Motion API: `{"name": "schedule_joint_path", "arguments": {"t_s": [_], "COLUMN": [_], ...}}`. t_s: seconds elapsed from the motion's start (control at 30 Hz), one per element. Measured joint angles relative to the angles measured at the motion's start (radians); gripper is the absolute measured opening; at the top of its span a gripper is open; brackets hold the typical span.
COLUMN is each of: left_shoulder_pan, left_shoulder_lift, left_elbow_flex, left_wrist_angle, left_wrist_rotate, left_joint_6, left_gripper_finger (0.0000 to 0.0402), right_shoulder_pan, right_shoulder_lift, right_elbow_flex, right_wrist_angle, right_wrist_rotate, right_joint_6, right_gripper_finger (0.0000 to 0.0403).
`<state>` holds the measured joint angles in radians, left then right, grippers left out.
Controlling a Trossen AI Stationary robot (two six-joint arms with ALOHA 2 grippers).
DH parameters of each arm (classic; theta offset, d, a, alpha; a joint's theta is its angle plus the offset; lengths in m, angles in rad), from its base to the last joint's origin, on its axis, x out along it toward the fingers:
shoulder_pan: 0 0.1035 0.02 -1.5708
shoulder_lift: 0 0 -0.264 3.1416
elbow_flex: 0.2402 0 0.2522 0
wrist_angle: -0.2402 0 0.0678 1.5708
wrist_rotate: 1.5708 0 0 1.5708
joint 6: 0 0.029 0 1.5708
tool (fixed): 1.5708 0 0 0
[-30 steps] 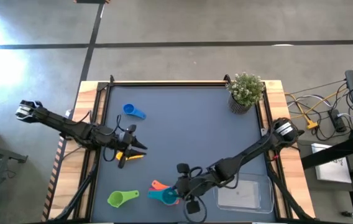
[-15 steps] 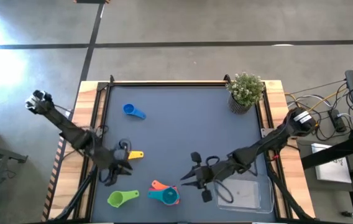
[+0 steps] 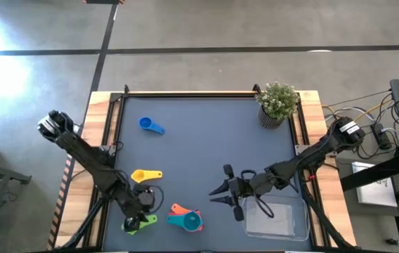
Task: Nest measuring cups in basket
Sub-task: Stack the light green measuring cup on top of the light blue measuring cup
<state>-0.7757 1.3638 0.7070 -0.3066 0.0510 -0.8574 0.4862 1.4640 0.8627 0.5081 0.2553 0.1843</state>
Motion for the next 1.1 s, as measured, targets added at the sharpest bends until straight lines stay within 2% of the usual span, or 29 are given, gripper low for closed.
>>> {"name": "schedule_joint_path", "arguments": {"t_s": [0.3,0.4,0.53,0.7,0.83,0.97,1.1], "left_shoulder_pan": [0.0,0.0,0.002,0.007,0.007,0.007,0.008], "left_shoulder_lift": [0.089,0.115,0.143,0.155,0.155,0.155,0.155], "left_elbow_flex": [0.014,0.013,0.009,0.005,0.004,0.004,-0.007], "left_wrist_angle": [0.011,0.009,0.005,0.013,0.058,0.1,0.098], "left_wrist_rotate": [0.03,0.044,0.046,0.046,0.07,0.089,0.104], "left_joint_6": [-0.039,-0.046,-0.044,-0.041,-0.007,0.019,0.023], "left_gripper_finger": [0.0258,0.0277,0.0283,0.0276,0.0251,0.0204,0.014], "right_shoulder_pan": [0.0,0.0,0.0,0.0,0.0,0.0,0.0], "right_shoulder_lift": [0.011,0.011,0.011,0.011,0.011,0.011,0.011], "right_elbow_flex": [0.008,0.008,0.008,0.008,0.008,0.007,0.007], "right_wrist_angle": [0.0,-0.003,-0.004,-0.009,-0.012,-0.023,-0.032], "right_wrist_rotate": [0.0,-0.001,0.0,-0.001,0.0,0.0,0.0], "right_joint_6": [0.01,0.012,0.017,0.017,0.016,0.017,0.017], "right_gripper_finger": [0.0079,0.0082,0.0078,0.0073,0.0073,0.0077,0.0079]}}
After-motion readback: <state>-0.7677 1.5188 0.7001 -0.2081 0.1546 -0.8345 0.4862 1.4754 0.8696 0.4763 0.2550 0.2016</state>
